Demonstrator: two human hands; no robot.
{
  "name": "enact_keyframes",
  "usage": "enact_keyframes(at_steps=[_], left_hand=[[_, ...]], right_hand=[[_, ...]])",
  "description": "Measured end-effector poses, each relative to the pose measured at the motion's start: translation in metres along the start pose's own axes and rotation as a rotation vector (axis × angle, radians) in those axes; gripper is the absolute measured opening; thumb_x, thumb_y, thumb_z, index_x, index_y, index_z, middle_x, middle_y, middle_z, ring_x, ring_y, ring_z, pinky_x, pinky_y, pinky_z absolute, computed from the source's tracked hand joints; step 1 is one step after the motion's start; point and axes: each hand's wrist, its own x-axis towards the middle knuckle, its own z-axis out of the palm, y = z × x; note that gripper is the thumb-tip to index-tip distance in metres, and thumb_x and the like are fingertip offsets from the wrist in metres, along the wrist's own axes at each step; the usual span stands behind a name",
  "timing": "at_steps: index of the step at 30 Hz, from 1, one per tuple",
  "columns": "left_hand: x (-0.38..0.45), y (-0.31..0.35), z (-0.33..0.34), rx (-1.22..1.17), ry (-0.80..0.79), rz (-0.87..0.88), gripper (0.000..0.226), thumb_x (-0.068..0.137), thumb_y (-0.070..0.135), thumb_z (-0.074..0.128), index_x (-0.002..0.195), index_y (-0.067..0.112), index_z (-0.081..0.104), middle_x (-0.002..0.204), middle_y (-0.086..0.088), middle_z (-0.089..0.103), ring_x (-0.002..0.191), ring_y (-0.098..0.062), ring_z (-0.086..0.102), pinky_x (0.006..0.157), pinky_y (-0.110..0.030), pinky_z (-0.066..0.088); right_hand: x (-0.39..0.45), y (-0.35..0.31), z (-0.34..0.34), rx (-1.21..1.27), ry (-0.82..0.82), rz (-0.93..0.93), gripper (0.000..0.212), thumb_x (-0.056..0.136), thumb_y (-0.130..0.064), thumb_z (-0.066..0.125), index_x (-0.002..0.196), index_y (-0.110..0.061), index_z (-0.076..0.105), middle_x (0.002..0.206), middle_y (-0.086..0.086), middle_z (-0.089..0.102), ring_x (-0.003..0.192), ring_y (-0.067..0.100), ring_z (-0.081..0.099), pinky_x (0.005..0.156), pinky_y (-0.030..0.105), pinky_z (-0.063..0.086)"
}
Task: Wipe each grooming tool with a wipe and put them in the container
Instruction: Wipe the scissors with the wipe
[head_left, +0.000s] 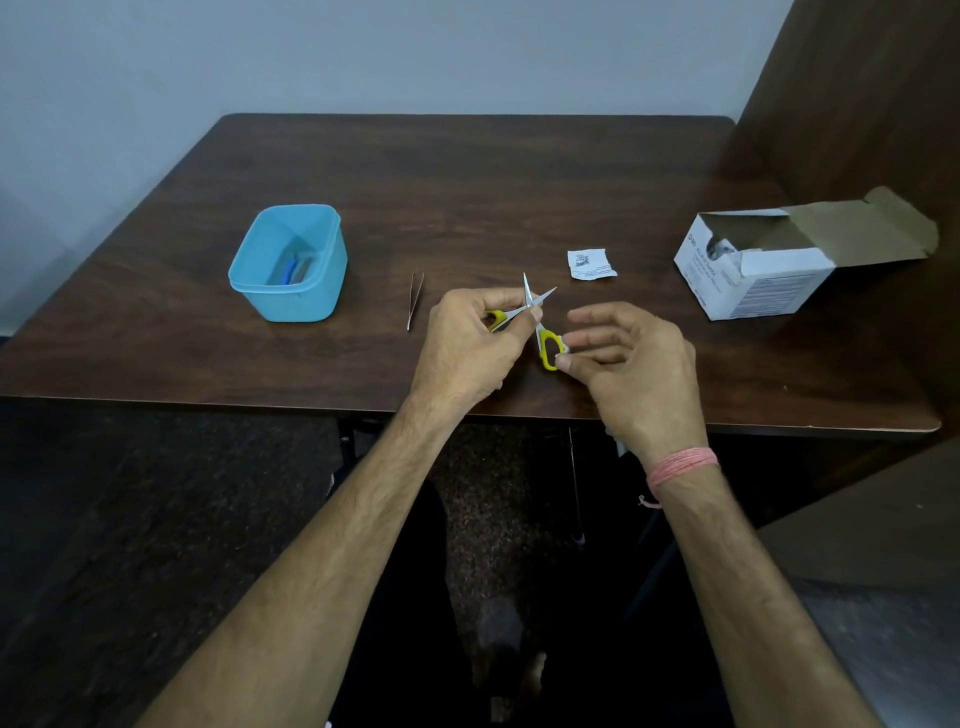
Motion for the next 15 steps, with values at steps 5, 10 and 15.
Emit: enact_keyframes(at_steps=[5,10,15], left_hand=[[-0.001,0.001,0.0,-0.001,-0.004,-0.002,0.018,0.105,0.026,0.079,0.12,0.023,0.088,0.05,0.017,0.061,0.034,-0.003,0.045,0.037,-0.02,0.038],[0.0,0.0,0.0,-0.028,0.005,-0.005,0.017,0.106,0.024,0.079,0.12,0.02,0.088,0.049,0.018,0.06,0.034,-0.003,0.044,0.036,-0.019,0.037],[0.001,0.0,0.0,-0.021,0.001,-0.007,0.016,0.106,0.023,0.079,0.118,0.02,0.088,0.047,0.017,0.057,0.033,-0.004,0.043,0.037,-0.019,0.036]], right_hand=[[0.0,-0.003,0.007,-0.042,0.056,0.018,0.03,0.083,-0.021,0.097,0.108,-0.03,0.082,0.084,-0.017,0.081,0.081,0.0,0.077,0.092,0.035,0.064],[-0.004,-0.007,0.016,-0.062,0.138,0.016,0.027,0.085,-0.02,0.095,0.107,-0.031,0.082,0.084,-0.019,0.08,0.08,-0.005,0.075,0.093,0.034,0.063],[-0.012,0.001,0.012,-0.016,0.171,-0.014,0.029,0.085,-0.009,0.093,0.105,-0.028,0.083,0.086,-0.019,0.08,0.084,-0.006,0.077,0.09,0.034,0.066]])
